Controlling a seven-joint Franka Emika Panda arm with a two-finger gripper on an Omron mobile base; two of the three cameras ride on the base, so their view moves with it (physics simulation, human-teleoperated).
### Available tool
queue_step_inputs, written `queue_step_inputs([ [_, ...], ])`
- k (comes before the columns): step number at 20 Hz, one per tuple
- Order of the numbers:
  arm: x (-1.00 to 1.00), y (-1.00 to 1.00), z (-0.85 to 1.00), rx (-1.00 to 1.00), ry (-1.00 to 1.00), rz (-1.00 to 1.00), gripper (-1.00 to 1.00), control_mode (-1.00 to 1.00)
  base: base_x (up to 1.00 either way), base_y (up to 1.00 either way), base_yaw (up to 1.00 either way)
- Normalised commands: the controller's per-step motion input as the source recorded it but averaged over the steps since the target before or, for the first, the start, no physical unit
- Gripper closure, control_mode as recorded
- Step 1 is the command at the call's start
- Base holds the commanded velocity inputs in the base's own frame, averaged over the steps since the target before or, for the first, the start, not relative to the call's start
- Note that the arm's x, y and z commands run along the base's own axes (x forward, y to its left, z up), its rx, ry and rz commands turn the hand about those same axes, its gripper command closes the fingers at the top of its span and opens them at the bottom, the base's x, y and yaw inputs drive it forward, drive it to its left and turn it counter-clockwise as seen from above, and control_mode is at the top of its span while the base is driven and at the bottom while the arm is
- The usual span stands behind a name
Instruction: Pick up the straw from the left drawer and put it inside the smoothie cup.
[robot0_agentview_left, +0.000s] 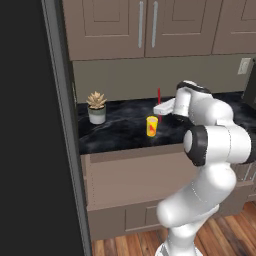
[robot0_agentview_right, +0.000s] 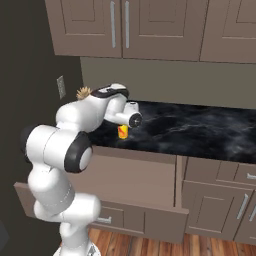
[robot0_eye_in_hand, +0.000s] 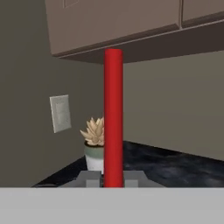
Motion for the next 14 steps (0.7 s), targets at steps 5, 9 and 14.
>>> queue_step_inputs([
  [5,0.31,0.00,0.00,0.00,-0.01,0.00,1.00,-1.00,0.00,0.00,0.00],
  [9,0.25,0.00,-0.03,0.00,-0.13,0.00,1.00,-1.00,0.00,0.00,0.00],
  [14,0.29,0.00,-0.02,0.00,-0.09,0.00,1.00,-1.00,0.00,0.00,0.00],
])
